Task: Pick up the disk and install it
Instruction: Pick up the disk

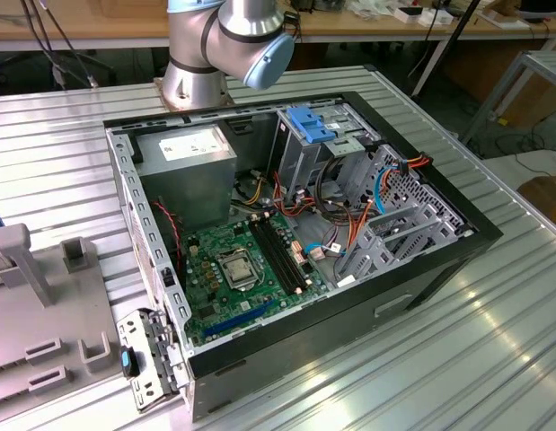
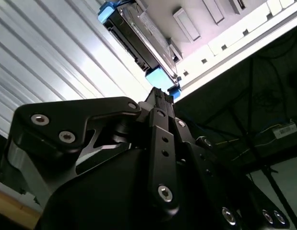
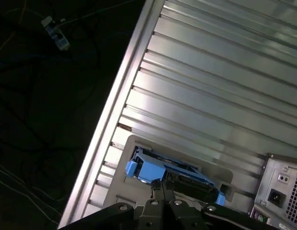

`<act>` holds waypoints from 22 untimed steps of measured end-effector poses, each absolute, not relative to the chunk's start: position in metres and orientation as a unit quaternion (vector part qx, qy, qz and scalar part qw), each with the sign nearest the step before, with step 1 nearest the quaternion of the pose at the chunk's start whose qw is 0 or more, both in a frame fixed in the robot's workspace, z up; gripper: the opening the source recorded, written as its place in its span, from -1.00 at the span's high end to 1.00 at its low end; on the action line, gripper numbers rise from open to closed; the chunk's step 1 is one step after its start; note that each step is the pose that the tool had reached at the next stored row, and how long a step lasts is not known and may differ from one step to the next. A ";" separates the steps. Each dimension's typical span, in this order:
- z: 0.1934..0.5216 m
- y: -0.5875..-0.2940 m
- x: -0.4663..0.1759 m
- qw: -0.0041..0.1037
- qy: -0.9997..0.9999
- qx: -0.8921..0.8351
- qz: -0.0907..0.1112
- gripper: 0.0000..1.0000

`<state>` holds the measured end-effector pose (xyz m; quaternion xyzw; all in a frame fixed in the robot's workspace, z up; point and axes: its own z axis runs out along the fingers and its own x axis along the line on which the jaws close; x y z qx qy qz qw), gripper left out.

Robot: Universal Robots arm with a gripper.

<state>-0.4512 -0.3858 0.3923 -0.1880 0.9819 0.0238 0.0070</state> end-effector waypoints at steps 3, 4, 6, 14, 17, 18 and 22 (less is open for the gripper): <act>0.392 -0.386 -0.451 0.006 0.975 -0.221 0.024 0.79; 0.392 -0.386 -0.451 0.006 0.973 -0.228 0.024 0.79; 0.392 -0.386 -0.451 0.006 0.969 -0.247 0.024 0.79; 0.392 -0.386 -0.451 0.004 0.948 -0.316 0.025 0.79; 0.392 -0.386 -0.451 0.003 0.938 -0.346 0.025 0.79; 0.392 -0.386 -0.451 0.002 0.930 -0.366 0.025 0.79; 0.392 -0.386 -0.451 0.002 0.917 -0.398 0.025 0.79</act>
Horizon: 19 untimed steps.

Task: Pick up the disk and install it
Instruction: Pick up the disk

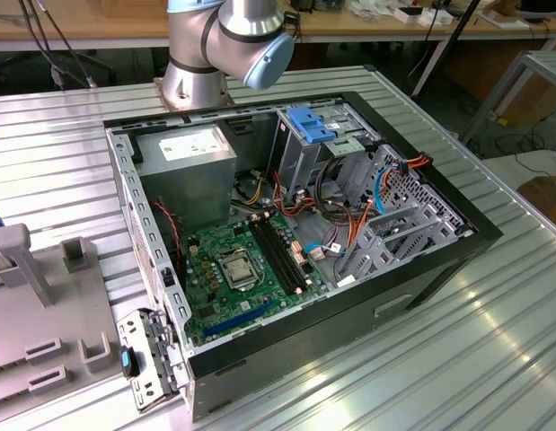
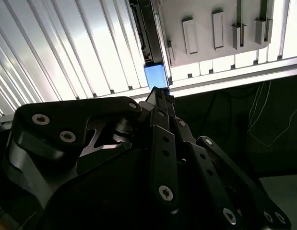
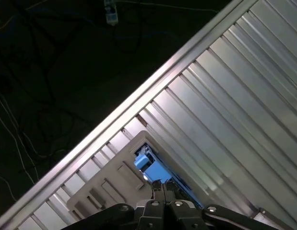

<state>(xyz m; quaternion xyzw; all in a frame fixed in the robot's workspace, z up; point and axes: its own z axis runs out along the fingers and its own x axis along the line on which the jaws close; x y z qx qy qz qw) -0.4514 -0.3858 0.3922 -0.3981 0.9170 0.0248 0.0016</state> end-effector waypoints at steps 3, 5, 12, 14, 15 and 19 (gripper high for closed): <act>0.392 -0.386 -0.451 0.001 0.906 -0.423 0.025 0.79; 0.392 -0.386 -0.451 0.000 0.897 -0.442 0.025 0.79; 0.392 -0.386 -0.451 -0.001 0.866 -0.499 0.025 0.79; 0.392 -0.386 -0.451 -0.002 0.856 -0.516 0.025 0.79; 0.392 -0.386 -0.451 -0.002 0.851 -0.524 0.025 0.79; 0.392 -0.386 -0.451 -0.003 0.821 -0.570 0.025 0.79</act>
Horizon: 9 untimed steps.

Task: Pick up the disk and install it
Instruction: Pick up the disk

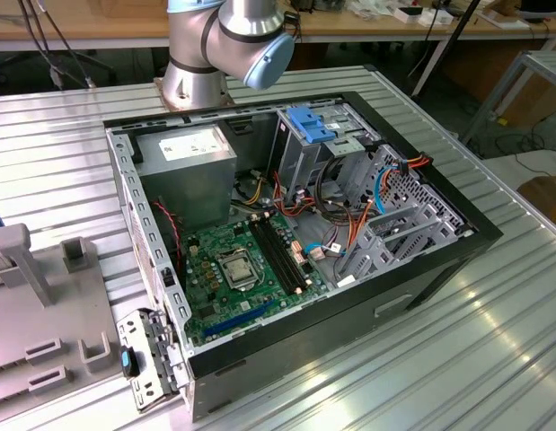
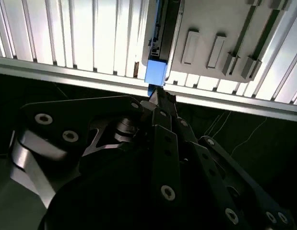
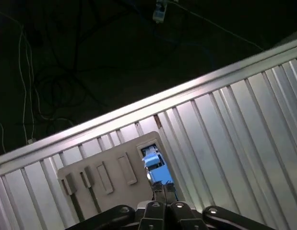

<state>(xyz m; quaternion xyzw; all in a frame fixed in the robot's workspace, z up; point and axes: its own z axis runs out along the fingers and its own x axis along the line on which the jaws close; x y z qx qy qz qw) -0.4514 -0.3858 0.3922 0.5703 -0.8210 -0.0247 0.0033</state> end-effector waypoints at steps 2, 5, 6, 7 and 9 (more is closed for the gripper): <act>0.392 -0.386 -0.451 0.004 -0.810 0.587 -0.025 0.79; 0.392 -0.386 -0.451 0.005 -0.790 0.613 -0.024 0.79; 0.392 -0.386 -0.451 0.005 -0.785 0.619 -0.024 0.79; 0.392 -0.386 -0.451 0.005 -0.777 0.629 -0.024 0.79; 0.392 -0.386 -0.451 0.006 -0.759 0.650 -0.024 0.79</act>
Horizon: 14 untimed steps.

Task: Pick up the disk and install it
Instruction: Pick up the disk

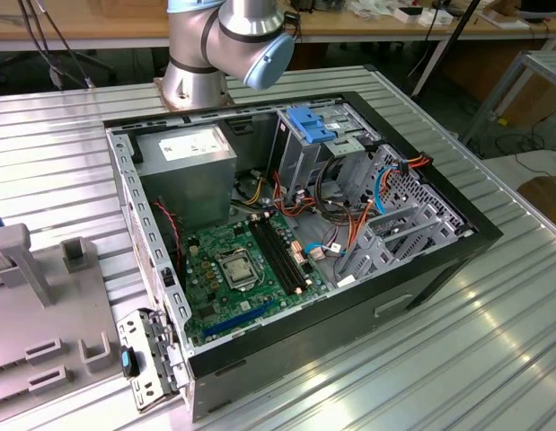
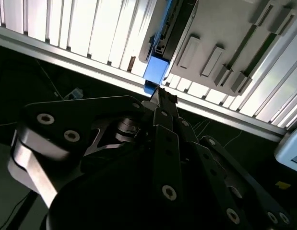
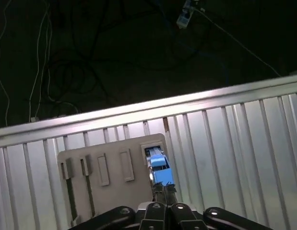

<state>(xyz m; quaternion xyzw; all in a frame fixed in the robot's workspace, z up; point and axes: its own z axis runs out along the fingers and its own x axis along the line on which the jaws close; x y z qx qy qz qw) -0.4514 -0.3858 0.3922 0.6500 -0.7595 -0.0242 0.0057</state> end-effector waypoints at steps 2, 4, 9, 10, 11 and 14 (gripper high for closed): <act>0.392 -0.386 -0.451 0.006 -0.747 0.665 -0.024 0.79; 0.392 -0.386 -0.451 0.006 -0.738 0.674 -0.024 0.79; 0.391 -0.386 -0.451 0.006 -0.715 0.698 -0.022 0.79; 0.391 -0.386 -0.451 0.005 -0.713 0.700 -0.021 0.79; 0.390 -0.386 -0.451 0.003 -0.711 0.703 -0.019 0.79; 0.388 -0.386 -0.452 -0.003 -0.707 0.707 -0.013 0.79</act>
